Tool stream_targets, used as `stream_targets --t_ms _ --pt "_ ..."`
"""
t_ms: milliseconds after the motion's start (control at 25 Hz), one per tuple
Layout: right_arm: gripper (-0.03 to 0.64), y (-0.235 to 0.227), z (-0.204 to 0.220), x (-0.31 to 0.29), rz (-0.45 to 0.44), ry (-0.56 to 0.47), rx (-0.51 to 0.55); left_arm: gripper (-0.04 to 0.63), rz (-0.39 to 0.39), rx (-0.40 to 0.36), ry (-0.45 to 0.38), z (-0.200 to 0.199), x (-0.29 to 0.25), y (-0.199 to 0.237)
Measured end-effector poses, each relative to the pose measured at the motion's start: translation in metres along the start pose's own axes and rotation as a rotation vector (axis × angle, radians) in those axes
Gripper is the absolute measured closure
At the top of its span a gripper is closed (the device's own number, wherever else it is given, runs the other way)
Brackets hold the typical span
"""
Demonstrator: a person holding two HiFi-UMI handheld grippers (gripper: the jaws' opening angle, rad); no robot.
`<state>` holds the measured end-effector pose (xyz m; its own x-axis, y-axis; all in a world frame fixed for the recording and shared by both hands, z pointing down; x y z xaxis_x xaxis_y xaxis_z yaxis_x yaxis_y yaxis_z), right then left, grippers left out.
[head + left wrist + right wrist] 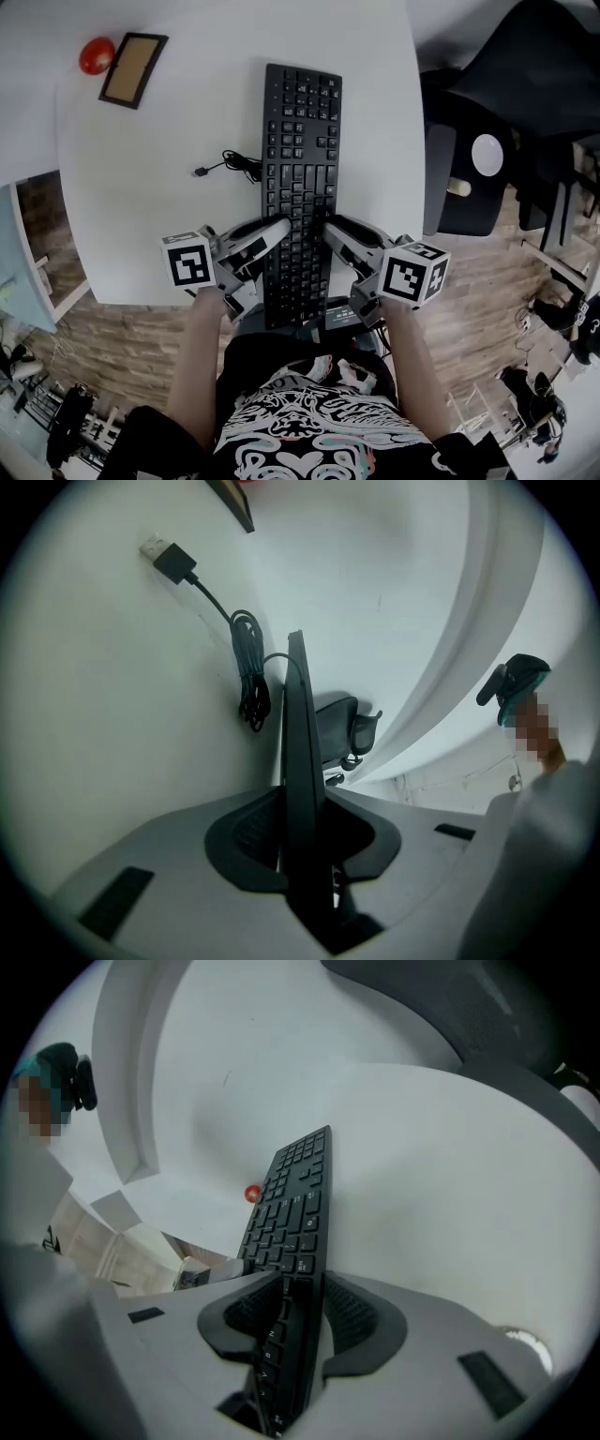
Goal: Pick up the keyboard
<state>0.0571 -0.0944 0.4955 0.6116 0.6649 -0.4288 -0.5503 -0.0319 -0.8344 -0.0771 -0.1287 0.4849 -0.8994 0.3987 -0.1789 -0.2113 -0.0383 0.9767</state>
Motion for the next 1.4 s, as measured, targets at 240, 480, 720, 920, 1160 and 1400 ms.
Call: stream_targets --t_ms 240,480,720,920,1160,1400 --pt "0.477 0.000 0.000 0.007 -0.088 -0.065 -0.046 0.500 0.073 0.049 -0.055 0.000 0.001 -0.004" --pt "0.476 0.000 -0.003 0.006 -0.183 -0.124 -0.121 0.500 0.129 0.046 -0.071 0.002 0.002 -0.001" --pt "0.474 0.004 -0.006 -0.006 -0.185 -0.124 -0.131 0.500 0.133 0.052 -0.052 0.002 0.002 -0.002" --pt "0.474 0.007 -0.007 -0.005 -0.168 -0.174 -0.148 0.500 0.158 0.067 -0.070 0.001 0.002 -0.001" --pt "0.474 0.007 -0.008 -0.003 -0.164 -0.175 -0.062 0.500 0.146 0.010 -0.060 0.003 0.000 0.005" --pt "0.477 0.005 -0.005 -0.004 -0.145 -0.186 0.007 0.500 0.188 0.013 -0.064 0.003 -0.002 0.017"
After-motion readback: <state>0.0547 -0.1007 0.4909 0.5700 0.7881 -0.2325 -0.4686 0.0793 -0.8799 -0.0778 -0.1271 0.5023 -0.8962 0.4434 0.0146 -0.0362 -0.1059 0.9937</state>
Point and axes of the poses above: the fingertips, and each gripper's own axes: x backward along the fingers, y to its left, z out of its underside, the point moved 4 cm from there along x, backward along the fingers, and after that the axes turned 12 degrees about -y, right-handed, at the moved point
